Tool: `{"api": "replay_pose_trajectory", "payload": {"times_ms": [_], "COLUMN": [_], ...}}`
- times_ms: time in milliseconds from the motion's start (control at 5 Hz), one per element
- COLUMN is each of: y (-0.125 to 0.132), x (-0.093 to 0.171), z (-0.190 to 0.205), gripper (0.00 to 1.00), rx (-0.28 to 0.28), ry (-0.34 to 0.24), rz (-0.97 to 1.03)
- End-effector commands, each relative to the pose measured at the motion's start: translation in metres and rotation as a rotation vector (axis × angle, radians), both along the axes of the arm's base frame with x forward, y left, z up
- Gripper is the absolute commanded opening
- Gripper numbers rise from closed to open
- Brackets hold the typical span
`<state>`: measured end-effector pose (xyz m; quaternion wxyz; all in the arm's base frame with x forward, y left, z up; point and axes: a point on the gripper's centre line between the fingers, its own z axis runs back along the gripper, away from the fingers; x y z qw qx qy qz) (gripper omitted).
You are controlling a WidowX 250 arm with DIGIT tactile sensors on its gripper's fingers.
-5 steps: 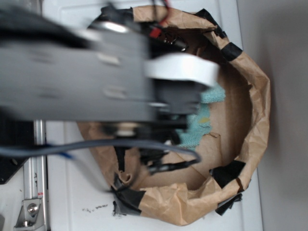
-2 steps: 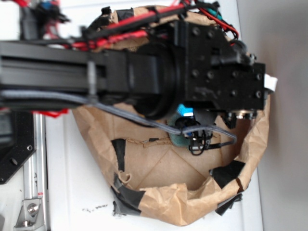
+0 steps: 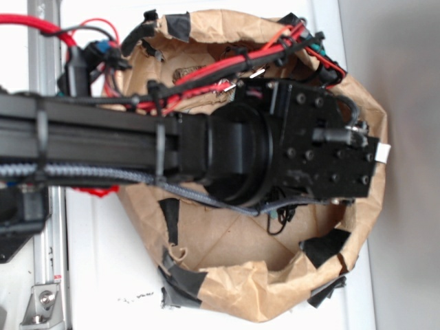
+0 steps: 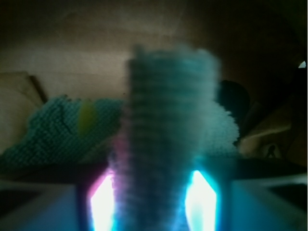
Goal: Grab the blue cloth.
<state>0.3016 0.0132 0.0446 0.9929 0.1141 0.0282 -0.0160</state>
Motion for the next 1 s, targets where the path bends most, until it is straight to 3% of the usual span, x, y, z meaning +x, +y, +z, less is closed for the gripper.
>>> {"api": "replay_pose_trajectory", "payload": {"times_ms": [0,200,400,600,800], "y": [0.002,-0.002,-0.006,-0.016,-0.024], "x": [-0.008,-0.015,-0.015,-0.017,-0.019], "z": [0.027,0.076,0.126,0.153,0.154], "gripper": [0.00,0.00,0.00,0.00,0.00], "rx": [0.016,-0.146,-0.250,-0.263,-0.254], "ry": [-0.050,-0.187,-0.214,-0.182,-0.185], "rz": [0.012,0.005,-0.020,-0.057,-0.108]}}
